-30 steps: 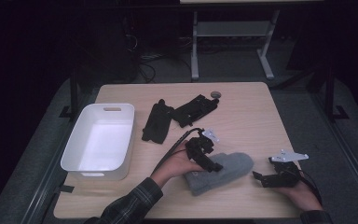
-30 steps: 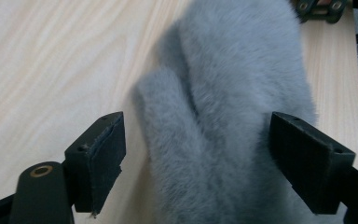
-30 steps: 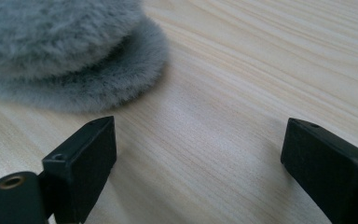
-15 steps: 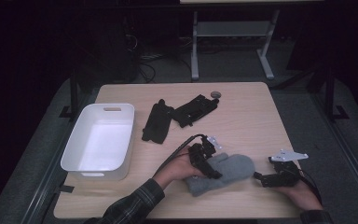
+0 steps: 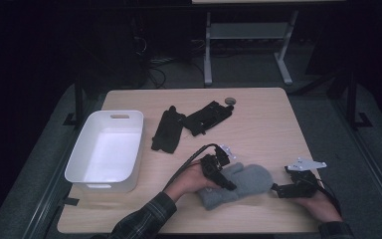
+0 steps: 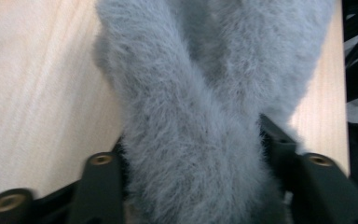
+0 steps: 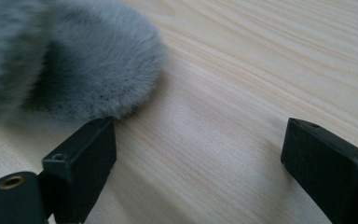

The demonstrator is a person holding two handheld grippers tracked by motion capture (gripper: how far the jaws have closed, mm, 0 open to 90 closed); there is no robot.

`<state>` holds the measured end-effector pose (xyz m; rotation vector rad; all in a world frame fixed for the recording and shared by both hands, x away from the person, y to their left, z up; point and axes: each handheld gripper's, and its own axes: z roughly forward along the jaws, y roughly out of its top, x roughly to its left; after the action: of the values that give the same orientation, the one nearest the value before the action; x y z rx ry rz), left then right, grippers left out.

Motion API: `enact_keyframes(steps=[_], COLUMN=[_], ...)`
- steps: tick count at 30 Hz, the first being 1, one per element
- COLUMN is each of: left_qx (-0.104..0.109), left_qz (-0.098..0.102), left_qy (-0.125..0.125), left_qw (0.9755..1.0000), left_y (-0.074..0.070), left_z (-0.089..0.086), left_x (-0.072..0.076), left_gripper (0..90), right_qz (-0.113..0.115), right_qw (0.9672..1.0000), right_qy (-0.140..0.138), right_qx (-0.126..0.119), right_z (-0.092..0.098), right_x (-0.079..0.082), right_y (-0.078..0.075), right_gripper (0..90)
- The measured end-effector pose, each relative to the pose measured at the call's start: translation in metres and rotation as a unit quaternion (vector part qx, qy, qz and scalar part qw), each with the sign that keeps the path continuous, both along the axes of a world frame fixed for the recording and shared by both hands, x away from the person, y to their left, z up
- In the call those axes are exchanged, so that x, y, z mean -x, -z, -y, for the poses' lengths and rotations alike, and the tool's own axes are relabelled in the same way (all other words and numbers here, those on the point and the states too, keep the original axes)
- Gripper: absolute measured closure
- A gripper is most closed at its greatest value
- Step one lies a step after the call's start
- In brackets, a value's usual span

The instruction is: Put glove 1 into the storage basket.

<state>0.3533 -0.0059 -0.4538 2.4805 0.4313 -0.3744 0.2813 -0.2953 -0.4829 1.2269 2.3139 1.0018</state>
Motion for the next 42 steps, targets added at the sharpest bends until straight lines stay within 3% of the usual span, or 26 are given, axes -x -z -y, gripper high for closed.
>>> enact_keyframes(steps=[6,11,18,22,30,42], left_qx=[0.0,0.004,0.003,0.008,0.019,0.035], left_qz=[0.011,0.02,0.042,0.042,0.055,0.058], left_qy=[0.006,0.002,0.007,-0.005,-0.025,-0.047], left_qw=[0.9999,0.9998,0.9991,0.9991,0.998,0.9966], left_y=[-0.004,-0.008,-0.019,-0.026,-0.042,-0.066], left_z=[0.0,-0.003,-0.004,-0.008,-0.026,-0.052], left_x=[0.003,0.006,0.012,0.013,0.006,-0.006], left_gripper=[62.6,67.5,68.9,69.1,69.0,68.9], right_qz=[0.0,0.0,0.0,0.0,0.0,0.0], right_qw=[1.0,1.0,1.0,1.0,1.0,1.0], right_qy=[0.0,0.0,0.0,0.0,0.0,-0.001], right_qx=[0.0,0.0,0.0,0.0,0.0,0.001], right_z=[0.0,0.0,0.0,0.0,0.0,0.0], right_x=[0.0,0.0,0.0,0.0,0.0,0.0], right_y=[0.0,0.0,0.0,0.0,0.0,0.0], right_gripper=[10.1,10.1,10.1,10.1,10.1,10.1])
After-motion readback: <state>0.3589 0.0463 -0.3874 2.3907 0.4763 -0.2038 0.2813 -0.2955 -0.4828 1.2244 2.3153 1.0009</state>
